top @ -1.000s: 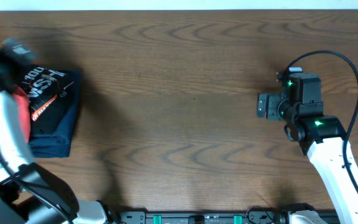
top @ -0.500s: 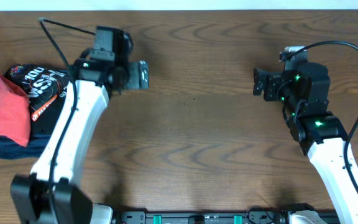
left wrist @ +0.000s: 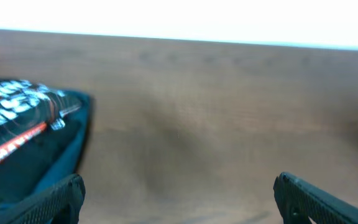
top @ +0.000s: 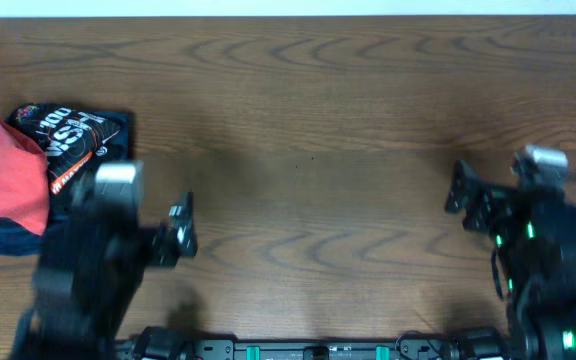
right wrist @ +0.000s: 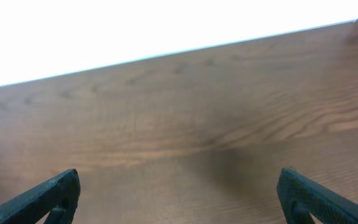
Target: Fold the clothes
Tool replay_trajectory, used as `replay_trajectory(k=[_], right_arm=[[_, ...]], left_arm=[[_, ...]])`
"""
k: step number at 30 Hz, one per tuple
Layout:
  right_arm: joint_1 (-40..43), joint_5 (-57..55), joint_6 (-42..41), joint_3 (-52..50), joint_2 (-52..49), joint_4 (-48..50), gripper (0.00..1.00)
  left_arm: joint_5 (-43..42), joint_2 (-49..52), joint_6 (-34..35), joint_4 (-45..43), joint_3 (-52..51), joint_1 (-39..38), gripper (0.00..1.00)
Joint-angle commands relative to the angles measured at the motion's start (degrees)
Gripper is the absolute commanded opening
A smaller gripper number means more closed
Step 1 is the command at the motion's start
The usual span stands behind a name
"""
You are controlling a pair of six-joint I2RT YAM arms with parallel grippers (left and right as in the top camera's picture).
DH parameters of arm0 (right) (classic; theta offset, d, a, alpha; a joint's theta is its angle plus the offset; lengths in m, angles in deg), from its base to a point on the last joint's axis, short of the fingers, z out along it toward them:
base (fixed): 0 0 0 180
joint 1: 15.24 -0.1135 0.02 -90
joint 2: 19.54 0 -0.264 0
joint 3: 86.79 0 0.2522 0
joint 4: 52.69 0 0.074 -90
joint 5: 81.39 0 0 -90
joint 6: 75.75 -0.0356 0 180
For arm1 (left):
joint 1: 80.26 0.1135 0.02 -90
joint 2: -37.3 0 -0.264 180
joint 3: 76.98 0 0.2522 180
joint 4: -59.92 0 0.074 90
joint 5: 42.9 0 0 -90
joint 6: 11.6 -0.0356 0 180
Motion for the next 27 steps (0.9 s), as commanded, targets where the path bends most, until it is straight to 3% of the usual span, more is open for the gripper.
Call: replay_trajectory(k=[1,9,20,27], right_arm=[[0.1,-2.7,-2.2,-5.1,6.8,0.2,0.99],[0.1,-2.0,-2.2,-8.3,9.5,-6.2,0.99],[0.1,-2.0,-2.2,-8.3,9.5,-22.3,0.99],[0.1,-2.0,-2.2,-8.3,9.5,-26.6,0.99]], left_arm=[[1.7,-8.5,-0.5,-2.7,-4.7,0.1,0.98],[1.7,-18.5,-0.5,-1.9,-4.8,0.1,0.98],[1.7,-18.8,-0.5,-0.5,-4.8,0.1,0.98],[1.7,-18.8,-0.5,1.7,-4.8,0.1,0.98]])
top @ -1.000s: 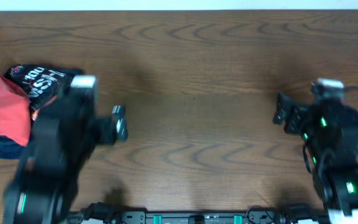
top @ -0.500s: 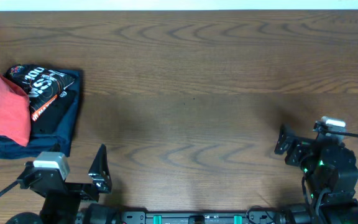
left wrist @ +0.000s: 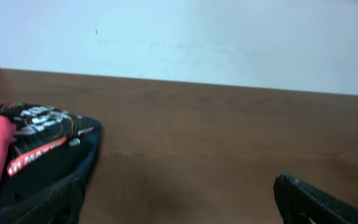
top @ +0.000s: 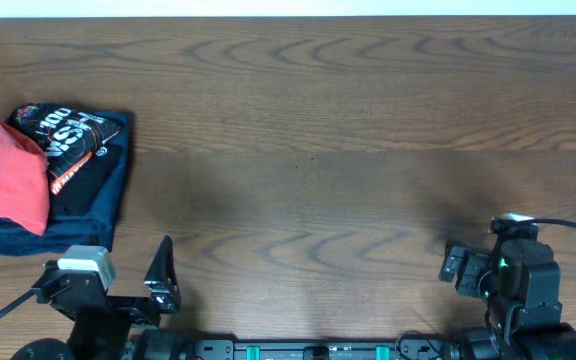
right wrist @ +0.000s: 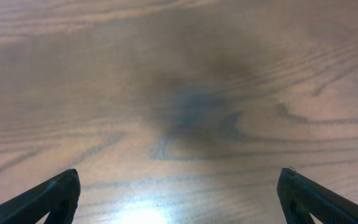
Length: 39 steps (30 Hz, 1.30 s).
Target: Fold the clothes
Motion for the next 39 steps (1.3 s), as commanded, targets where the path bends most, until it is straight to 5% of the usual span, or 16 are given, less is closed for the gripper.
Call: replay_trajectory(k=[1,11,23,31,39], right_arm=[[0.1,-0.8,-0.7,-0.3,0.2,-0.5,0.99],[0.2,-0.4,-0.6,-1.4,3.7,-0.5,0.99],[0.2,6.3,14.4,-23.4,25.6,30.5,0.99],[0.2,7.3,17.2,-36.3,25.5,56.0,0.99],[0.2,8.7,18.7,-37.0,25.6,56.5,0.99]], left_arm=[[0.7,-0.1,-0.5,1.1,-0.3,0.1,0.98],[0.7,-0.1,-0.5,8.1,-0.3,0.1,0.98],[0.7,0.0,-0.5,16.4,-0.3,0.1,0.98],[0.7,-0.1,-0.5,19.1,-0.3,0.1,0.98],[0.7,0.0,-0.5,19.1,-0.3,0.1,0.98]])
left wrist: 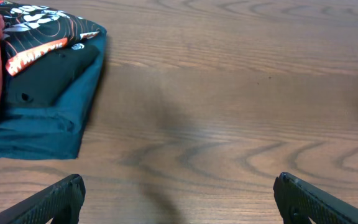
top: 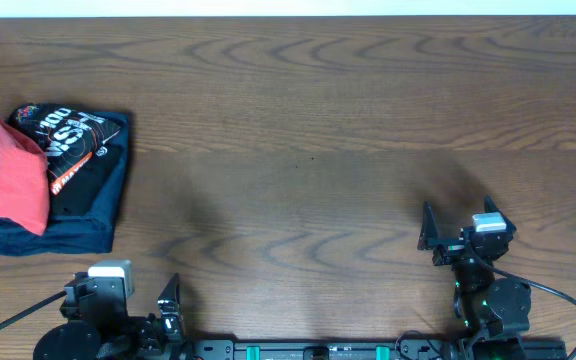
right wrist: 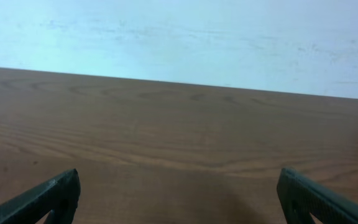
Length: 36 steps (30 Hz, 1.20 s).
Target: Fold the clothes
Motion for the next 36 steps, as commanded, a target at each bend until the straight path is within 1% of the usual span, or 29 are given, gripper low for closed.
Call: replay_trajectory(k=[1,33,36], right_arm=[[0.2,1.0,1.2,-0.3,0.4,0.1,0.99],[0.2,1.0,1.2,-0.3,0.4,0.1,0.99],[0.2,1.0,1.3,-0.3,0.4,0.1,0.99]], left_arm=[[0.7,0.0,-0.5,0.0,-0.2,0.1,0.98],[0.0,-0.1,-0.4,0.3,-0.2,0.2,0.98],[-0.5,-0.1,-0.5,0.2,-0.2,3.7,0.98]])
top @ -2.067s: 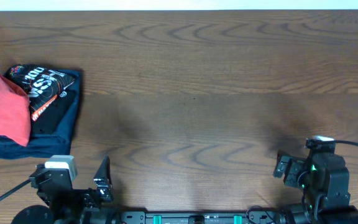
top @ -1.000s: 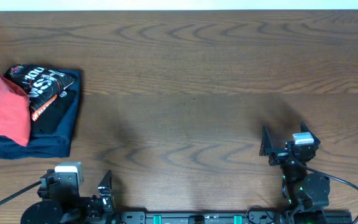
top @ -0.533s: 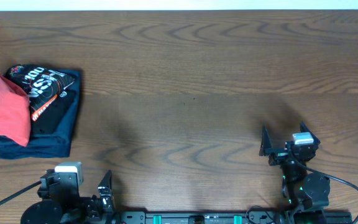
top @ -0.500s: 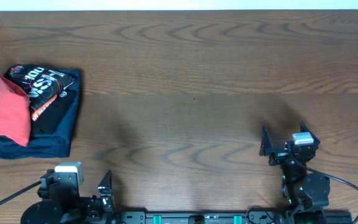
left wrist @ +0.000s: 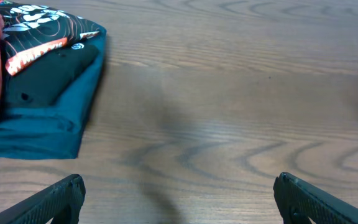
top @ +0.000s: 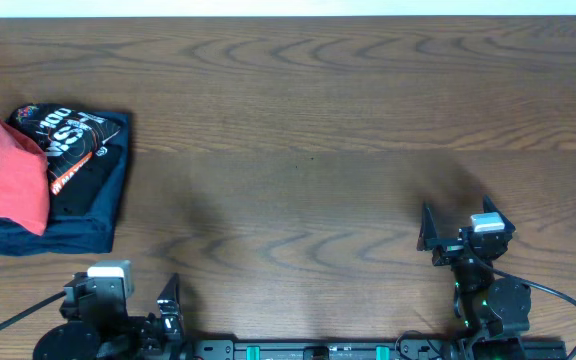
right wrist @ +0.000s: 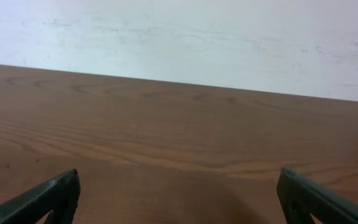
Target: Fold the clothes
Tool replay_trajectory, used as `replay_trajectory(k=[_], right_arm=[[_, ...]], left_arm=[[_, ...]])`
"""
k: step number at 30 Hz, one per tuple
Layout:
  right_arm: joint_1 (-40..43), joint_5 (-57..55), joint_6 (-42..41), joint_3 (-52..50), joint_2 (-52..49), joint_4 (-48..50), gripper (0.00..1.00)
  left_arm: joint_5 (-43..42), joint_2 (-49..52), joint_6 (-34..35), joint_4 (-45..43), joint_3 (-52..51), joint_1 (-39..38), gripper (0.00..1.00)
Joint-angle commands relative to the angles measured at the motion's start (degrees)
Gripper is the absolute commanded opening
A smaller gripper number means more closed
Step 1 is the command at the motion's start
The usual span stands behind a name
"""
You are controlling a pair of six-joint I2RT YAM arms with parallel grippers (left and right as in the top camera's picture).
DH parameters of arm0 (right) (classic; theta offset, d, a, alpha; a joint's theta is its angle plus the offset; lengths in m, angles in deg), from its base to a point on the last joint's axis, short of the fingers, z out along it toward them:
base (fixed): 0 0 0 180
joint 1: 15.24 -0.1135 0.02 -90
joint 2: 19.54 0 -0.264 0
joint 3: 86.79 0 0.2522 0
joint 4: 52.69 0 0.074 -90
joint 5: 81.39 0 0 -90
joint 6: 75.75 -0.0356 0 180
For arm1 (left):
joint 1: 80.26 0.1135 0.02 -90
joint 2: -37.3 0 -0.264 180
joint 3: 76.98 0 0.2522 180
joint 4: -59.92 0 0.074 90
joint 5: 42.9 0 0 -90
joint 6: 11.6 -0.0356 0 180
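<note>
A stack of folded clothes lies at the table's left edge: a dark teal garment (top: pixel 53 232) at the bottom, a black printed shirt (top: pixel 76 140) on it, and a red garment (top: pixel 3 170) on top at the left. The left wrist view shows the black shirt (left wrist: pixel 48 43) and teal garment (left wrist: pixel 36 130) at upper left. My left gripper (top: pixel 153 315) is pulled back at the front left edge, open and empty (left wrist: pixel 178 199). My right gripper (top: pixel 438 232) sits at the front right, open and empty (right wrist: pixel 178 199).
The wooden table (top: pixel 308 120) stretches bare between the two arms. A white wall (right wrist: pixel 179 31) shows beyond the table's far edge in the right wrist view. The arm bases (top: pixel 318 350) line the front edge.
At first my left gripper stood open just right of the clothes stack and my right gripper was open at mid-right. Then both arms had drawn back toward the front edge. By the last moment both sat low at the front, where they remain, open.
</note>
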Motion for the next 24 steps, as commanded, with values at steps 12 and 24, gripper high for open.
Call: replay_trajectory(k=[12,24], right_arm=[[0.2,0.4,0.7,-0.3,0.4,0.1,0.99],[0.2,0.4,0.7,-0.3,0.4,0.1,0.99]], left_arm=[[-0.2,-2.6,-1.6,-9.1,-8.8,10.9,0.98],[-0.2,-16.5,-9.6,-26.5,-32.3,10.9,0.98]])
